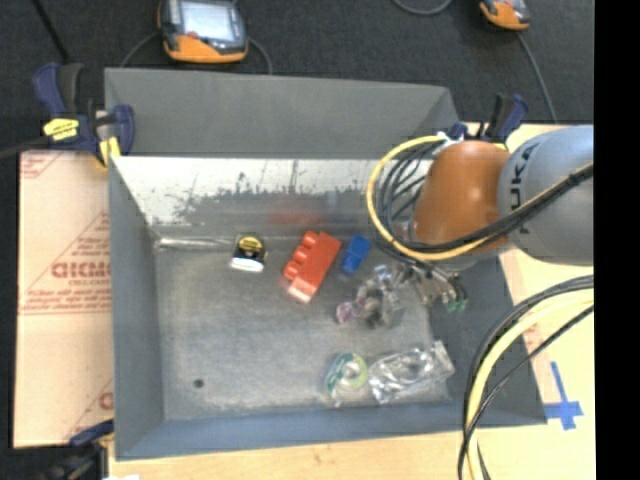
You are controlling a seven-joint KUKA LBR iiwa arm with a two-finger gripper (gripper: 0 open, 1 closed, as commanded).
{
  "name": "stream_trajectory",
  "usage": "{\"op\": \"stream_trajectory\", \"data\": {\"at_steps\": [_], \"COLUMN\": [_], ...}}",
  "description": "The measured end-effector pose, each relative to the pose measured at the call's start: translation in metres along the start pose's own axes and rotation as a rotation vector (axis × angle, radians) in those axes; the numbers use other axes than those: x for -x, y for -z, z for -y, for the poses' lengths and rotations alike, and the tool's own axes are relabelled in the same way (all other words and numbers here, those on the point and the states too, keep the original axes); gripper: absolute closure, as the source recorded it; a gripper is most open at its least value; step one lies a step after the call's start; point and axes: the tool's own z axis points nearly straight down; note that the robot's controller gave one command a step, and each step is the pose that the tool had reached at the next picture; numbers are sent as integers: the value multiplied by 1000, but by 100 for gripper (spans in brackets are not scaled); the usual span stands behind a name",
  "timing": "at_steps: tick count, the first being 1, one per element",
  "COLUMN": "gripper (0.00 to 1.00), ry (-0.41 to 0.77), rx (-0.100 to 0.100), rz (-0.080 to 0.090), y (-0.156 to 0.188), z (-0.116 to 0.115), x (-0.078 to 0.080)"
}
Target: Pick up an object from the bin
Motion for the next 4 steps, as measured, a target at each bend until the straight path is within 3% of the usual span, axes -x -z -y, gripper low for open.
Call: {"op": "stream_trajectory", "data": {"at_steps": [1, 4], "gripper": [100, 100], "ry": [-3, -16], "rx": [3, 2], "rz": [-10, -8], "y": [22, 116], "z": [1, 6], "x": [2, 8]}}
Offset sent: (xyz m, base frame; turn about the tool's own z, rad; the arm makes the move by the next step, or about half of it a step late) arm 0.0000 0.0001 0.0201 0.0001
